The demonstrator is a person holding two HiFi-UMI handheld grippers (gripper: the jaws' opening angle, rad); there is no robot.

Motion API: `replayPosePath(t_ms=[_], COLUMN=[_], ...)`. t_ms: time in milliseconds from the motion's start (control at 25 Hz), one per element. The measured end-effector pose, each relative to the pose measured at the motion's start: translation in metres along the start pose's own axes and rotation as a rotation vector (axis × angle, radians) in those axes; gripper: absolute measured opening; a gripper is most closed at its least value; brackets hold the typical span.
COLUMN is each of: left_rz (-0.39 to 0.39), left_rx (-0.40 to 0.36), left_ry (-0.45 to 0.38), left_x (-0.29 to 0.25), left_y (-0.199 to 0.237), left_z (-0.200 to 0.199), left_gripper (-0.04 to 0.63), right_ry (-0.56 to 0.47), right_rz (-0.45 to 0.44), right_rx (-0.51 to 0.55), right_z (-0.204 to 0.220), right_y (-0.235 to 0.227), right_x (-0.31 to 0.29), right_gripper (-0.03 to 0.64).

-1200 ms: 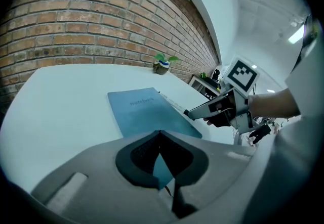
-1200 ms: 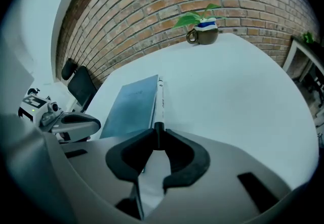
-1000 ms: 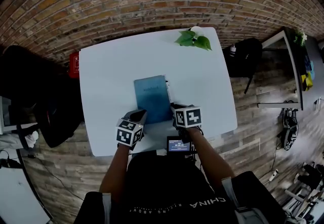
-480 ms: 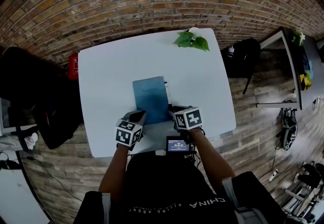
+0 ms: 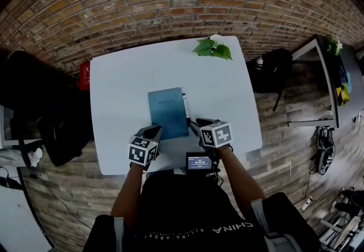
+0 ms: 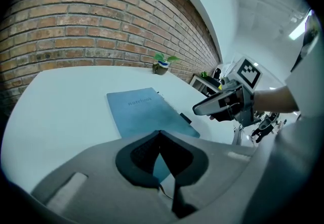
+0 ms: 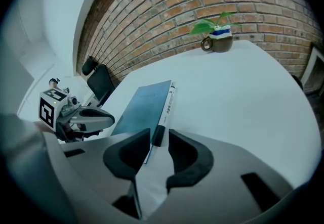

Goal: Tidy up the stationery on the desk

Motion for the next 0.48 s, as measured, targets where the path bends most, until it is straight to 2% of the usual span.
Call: replayPosePath(t_ms=[120, 320, 480], left_rz=[-0.02, -0.063, -0.093], left_rx=[0.008, 0.027, 0.048], left_ry=[-0.012, -0.061, -0.124], left_x=[0.003, 0.01, 0.018], left_y=[-0.01, -0.027, -0.046], left_z=[0.003, 0.01, 0.021], left_gripper=[0.011, 0.011, 0.011], right_ry=[-0.025, -0.09, -0.128], right_rz=[0.004, 0.038, 0.045], right_rx=[0.033, 0.129, 0.255], right_z=[0.003, 0.014, 0.023], right_y=[-0.004, -0.008, -0.002], right_x=[0.011, 0.027, 0.042], right_gripper=[0.103, 0.017, 0.011])
Point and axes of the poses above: the fingertips, and each gripper's own axes: x backward along the fingers, y to its left, z out of its underside, the point moved 10 cm from there along x, backward along the fingers, and after that the axes turned 14 degrees about y, right-handed, at the moved point
